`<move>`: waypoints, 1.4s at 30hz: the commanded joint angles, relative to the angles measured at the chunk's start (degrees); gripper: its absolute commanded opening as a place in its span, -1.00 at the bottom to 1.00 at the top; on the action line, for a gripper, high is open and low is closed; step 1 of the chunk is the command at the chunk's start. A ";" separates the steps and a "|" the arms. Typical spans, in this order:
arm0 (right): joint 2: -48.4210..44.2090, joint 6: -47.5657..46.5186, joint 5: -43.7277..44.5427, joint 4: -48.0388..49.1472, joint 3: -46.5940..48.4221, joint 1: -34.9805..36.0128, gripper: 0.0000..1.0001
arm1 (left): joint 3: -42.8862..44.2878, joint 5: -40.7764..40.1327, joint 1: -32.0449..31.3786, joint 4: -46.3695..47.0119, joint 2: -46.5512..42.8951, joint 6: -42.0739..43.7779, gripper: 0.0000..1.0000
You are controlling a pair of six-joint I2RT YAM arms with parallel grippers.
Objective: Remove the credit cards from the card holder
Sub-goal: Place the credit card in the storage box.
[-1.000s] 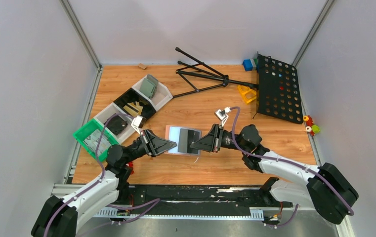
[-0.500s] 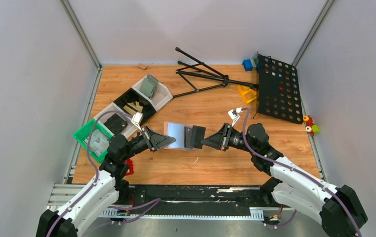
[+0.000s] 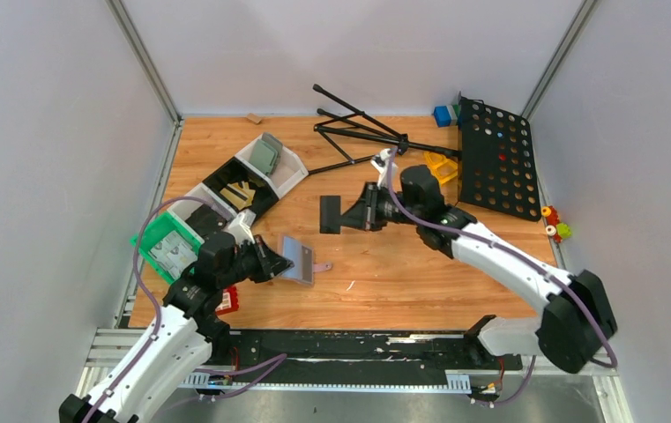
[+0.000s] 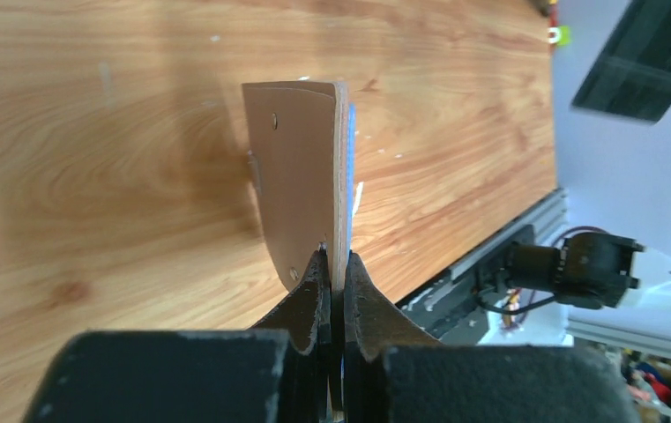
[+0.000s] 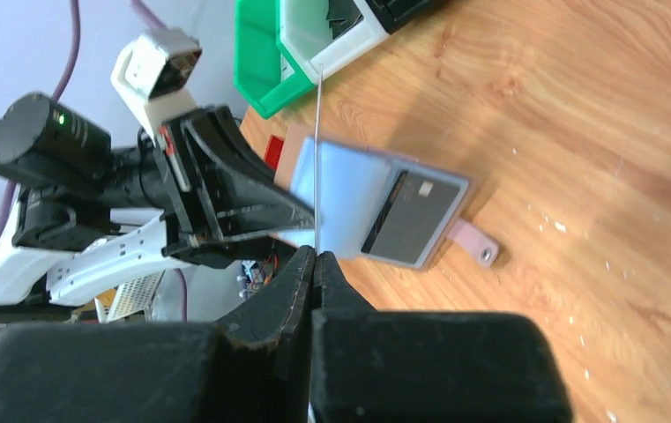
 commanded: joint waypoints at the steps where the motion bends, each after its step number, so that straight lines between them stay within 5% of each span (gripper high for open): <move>1: 9.17 -5.16 -1.10 -2.38 11.64 2.35 -1.00 | 2.58 -4.65 0.36 -10.17 -2.44 4.15 -1.00; 22: 70.08 -9.71 -14.58 -19.32 86.33 9.49 -1.00 | 12.37 -6.88 0.10 -25.92 -7.27 1.03 -1.00; 32: 79.91 0.08 -16.93 -3.02 92.36 12.73 -1.00 | 12.76 -3.33 -0.12 -27.61 -8.87 0.32 -1.00; 40: 84.33 3.05 -10.68 4.03 95.52 14.20 -1.00 | 12.57 -4.23 -0.08 -29.00 -8.81 1.06 -1.00; 42: 85.12 3.98 -8.78 6.22 95.69 14.32 -0.68 | 12.29 -4.32 -0.08 -28.67 -8.75 0.80 -1.00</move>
